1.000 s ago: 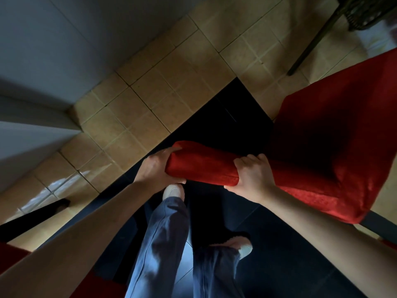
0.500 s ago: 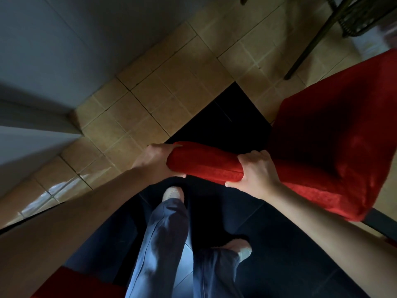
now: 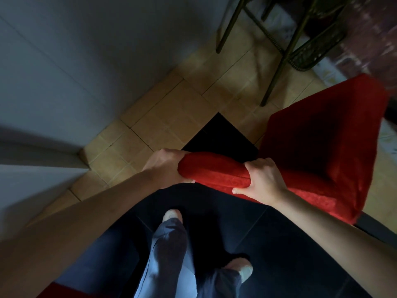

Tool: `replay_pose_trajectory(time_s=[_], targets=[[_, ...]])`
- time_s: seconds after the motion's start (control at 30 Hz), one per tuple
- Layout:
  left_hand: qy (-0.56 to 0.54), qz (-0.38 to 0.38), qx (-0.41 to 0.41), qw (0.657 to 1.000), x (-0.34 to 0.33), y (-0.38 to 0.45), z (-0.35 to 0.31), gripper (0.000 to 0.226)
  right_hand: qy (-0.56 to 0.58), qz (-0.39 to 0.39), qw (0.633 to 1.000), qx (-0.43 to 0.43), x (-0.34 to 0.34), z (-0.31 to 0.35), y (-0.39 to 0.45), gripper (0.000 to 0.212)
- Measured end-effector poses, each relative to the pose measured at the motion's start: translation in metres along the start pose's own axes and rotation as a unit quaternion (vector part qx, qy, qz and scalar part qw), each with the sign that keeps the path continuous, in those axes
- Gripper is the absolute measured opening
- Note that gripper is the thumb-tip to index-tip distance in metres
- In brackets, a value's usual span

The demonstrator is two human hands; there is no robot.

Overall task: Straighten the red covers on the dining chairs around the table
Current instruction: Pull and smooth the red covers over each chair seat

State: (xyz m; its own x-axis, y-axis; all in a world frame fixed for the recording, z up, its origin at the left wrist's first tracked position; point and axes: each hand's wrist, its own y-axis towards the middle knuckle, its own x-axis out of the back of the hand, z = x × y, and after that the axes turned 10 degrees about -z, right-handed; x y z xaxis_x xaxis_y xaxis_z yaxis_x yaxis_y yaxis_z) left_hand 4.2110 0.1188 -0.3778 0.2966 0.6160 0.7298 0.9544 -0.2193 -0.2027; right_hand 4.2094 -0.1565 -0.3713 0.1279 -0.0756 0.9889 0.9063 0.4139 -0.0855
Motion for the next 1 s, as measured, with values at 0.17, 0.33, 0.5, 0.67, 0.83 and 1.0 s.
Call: replay_pose_trajectory(time_s=[0.17, 0.33, 0.5, 0.67, 0.83, 1.0], targets=[[0.053, -0.010, -0.052, 0.997, 0.018, 0.012, -0.048, 0.068, 0.009, -0.032, 0.999, -0.036, 0.036, -0.018, -0.017, 0.065], [0.062, -0.024, -0.074, 0.995, 0.029, 0.020, -0.096, 0.073, 0.012, -0.043, 0.997, -0.061, 0.071, -0.038, -0.034, 0.065], [0.017, -0.076, -0.054, 0.995, 0.033, 0.028, -0.143, 0.081, 0.012, -0.070, 0.994, -0.089, 0.100, -0.067, -0.045, 0.063], [-0.002, -0.075, -0.039, 0.996, 0.038, 0.033, -0.190, 0.076, 0.011, -0.083, 0.991, -0.102, 0.127, -0.090, -0.062, 0.063], [-0.020, -0.070, -0.056, 0.996, 0.041, 0.032, -0.243, 0.072, 0.013, -0.090, 0.987, -0.132, 0.152, -0.114, -0.087, 0.067], [-0.043, -0.082, -0.125, 0.988, 0.035, 0.019, -0.298, 0.073, 0.091, -0.138, 0.966, -0.198, 0.167, -0.133, -0.133, 0.084]])
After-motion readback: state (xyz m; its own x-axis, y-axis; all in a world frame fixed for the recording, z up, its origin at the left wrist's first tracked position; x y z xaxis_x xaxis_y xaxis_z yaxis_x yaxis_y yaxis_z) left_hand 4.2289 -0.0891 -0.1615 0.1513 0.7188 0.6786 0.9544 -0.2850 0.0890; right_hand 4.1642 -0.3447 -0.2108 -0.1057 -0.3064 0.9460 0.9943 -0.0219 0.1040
